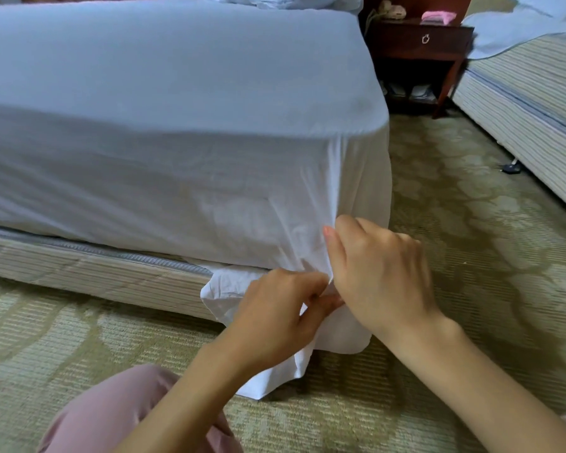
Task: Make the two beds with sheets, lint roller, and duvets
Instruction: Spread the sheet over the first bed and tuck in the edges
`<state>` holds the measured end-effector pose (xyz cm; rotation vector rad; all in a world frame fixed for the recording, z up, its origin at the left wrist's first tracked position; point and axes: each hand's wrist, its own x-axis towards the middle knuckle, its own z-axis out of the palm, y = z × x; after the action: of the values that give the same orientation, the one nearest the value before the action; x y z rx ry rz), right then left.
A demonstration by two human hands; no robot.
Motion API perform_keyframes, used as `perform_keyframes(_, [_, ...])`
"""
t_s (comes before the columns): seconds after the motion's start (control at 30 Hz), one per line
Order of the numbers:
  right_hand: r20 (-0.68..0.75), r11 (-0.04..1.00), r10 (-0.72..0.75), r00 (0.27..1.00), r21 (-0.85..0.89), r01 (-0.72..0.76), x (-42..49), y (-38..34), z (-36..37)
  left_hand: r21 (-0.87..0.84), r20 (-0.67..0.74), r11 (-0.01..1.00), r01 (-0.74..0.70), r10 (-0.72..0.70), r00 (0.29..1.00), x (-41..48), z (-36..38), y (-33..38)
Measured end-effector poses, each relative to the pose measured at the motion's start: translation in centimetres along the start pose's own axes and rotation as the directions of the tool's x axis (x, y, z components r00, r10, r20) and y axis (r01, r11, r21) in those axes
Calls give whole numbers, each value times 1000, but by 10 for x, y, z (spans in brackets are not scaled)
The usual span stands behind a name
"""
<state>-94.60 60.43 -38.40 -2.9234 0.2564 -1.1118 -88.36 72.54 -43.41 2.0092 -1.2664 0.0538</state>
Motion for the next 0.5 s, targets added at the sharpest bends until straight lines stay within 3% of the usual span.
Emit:
perform_keyframes(0.07, [0,1000,1,1000,0,-1,-2,-2,-3,-77,-108,997,-18,10,994,1,-11,2])
perform_keyframes(0.17, [-3,999,8,1000,48,-8,-3,-4,-4,-420,-324,906,-60,-88,942,11,-22,5])
perform_keyframes(0.27, [-10,990,26,1000,142,-24,-6,-5,0,-682,-250,731,23,-262,932,22,-23,10])
perform_keyframes(0.37, [45,979,-81,996,192,71,-20,-17,18,-780,-97,604,163,-374,922,30,-23,12])
perform_keyframes(0.43, [104,966,-212,972,170,193,-30,-31,34,-749,-88,643,161,-337,937,36,-24,14])
perform_keyframes(0.5, [121,960,-218,968,203,191,-29,-38,40,-612,-166,785,93,-243,956,42,-23,19])
